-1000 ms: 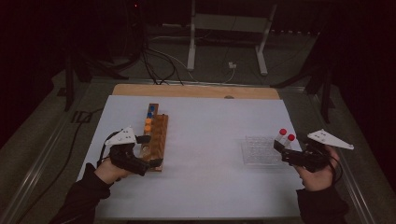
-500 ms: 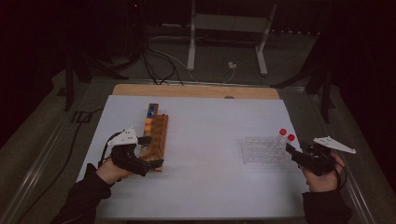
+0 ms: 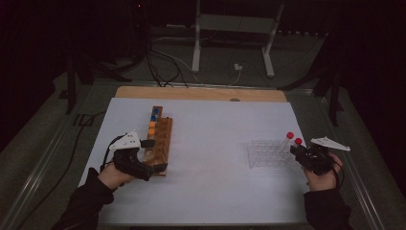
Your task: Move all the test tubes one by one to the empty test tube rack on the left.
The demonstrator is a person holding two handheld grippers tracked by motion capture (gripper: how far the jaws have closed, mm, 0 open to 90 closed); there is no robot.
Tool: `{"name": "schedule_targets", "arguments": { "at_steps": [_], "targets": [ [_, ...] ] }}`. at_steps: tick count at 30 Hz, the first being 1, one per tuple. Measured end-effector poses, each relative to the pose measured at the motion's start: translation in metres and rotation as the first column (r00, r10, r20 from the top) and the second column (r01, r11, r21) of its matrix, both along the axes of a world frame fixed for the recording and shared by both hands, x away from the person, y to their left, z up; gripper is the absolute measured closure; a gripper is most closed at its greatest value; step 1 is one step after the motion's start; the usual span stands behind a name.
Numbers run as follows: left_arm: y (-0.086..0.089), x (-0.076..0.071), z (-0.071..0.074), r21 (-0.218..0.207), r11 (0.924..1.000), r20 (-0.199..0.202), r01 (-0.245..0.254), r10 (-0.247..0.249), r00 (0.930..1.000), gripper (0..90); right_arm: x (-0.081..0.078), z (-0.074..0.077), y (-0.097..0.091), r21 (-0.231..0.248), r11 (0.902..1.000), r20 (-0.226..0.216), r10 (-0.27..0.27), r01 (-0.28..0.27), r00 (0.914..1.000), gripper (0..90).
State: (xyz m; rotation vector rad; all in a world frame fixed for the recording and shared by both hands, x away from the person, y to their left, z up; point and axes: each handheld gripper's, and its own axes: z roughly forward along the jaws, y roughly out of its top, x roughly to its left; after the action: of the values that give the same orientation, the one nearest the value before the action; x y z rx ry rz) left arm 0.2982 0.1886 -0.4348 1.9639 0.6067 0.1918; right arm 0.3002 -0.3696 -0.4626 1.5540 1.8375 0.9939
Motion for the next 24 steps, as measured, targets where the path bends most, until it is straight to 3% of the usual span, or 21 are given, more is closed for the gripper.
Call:
{"name": "schedule_targets", "arguments": {
  "at_steps": [8, 24],
  "targets": [
    [0.0, 0.0, 0.001, -0.003, 1.0, 0.001, 0.0, 0.0, 1.0, 1.5, -0.002, 0.006, -0.001, -0.029, 0.9996, 0.021, -0.005, 0.006, 0.9998, 74.4],
    [-0.001, -0.001, 0.005, -0.003, 1.0, 0.0, 0.009, -0.009, 1.0, 1.6, -0.022, 0.059, -0.001, -0.081, 0.9967, 0.127, 0.021, -0.011, 0.9916, 74.6]
  ]
}}
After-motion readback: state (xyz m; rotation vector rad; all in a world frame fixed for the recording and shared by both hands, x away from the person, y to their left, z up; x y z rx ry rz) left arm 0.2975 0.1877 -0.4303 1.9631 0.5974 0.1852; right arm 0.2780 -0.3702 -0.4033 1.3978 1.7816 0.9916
